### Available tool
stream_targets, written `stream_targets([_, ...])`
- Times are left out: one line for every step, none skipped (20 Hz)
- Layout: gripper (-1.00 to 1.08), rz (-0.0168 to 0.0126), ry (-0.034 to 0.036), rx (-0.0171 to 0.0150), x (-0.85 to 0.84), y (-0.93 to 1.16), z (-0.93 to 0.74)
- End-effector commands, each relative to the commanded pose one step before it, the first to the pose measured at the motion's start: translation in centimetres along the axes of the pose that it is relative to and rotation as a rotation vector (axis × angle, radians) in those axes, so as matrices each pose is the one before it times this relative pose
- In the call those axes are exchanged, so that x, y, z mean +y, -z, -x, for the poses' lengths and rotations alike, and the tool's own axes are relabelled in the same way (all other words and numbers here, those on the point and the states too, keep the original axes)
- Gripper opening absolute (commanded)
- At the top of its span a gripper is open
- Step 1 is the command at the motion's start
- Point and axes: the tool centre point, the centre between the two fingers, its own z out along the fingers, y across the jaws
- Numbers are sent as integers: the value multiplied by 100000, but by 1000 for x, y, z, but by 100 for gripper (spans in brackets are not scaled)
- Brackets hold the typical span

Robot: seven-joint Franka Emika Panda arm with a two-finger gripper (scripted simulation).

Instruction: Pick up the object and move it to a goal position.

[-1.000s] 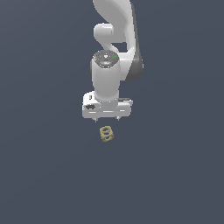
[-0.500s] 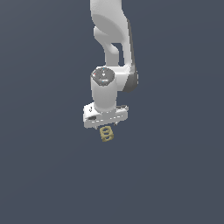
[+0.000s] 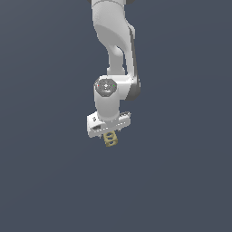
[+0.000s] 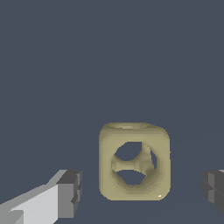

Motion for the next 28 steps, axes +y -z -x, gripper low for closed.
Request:
stream_targets([100,-50,710,104,2,-158,-16])
stream_targets([100,17,-434,-96,-1,76,22])
stream_targets([100,0,0,0,2,-39,1])
stream_targets([100,0,0,0,5,-117,4])
stream_targets([100,0,0,0,8,-194,8])
stream_targets([100,-2,48,10,-17,-266,0])
stream_targets([100,-2,48,10,-14,-342,5])
stream_targets([100,0,0,0,15,-422,20])
stream_targets([100,-4,68,14,-21,-489,10])
stream_targets([100,-4,68,14,-19,-560,14])
stream_targets([100,-3,48,10,-6,-595,20])
stream_targets([100,-3,48,10,-8,-524,14])
stream_targets([100,-2,48,10,-8,-446,5])
stream_targets([100,0,0,0,19,-372,5])
stream_targets([100,-1,48,10,-8,-288,-18])
stream_targets([100,0,0,0,19,-214,-18])
stream_targets([100,0,0,0,19,-136,-27])
stream_targets([100,0,0,0,16,-67,-29])
stream_targets([100,0,0,0,7,-18,-14])
stream_targets([-100,0,0,0,0,0,0])
stream_targets([-100,0,0,0,0,0,0])
stream_targets([-100,0,0,0,0,0,0])
stream_targets([-100,0,0,0,0,0,0])
stream_targets([-100,0,0,0,0,0,0])
stream_targets([-100,0,0,0,0,0,0])
stream_targets([-100,0,0,0,0,0,0])
stream_targets([-100,0,0,0,0,0,0])
stream_targets([-100,0,0,0,0,0,0])
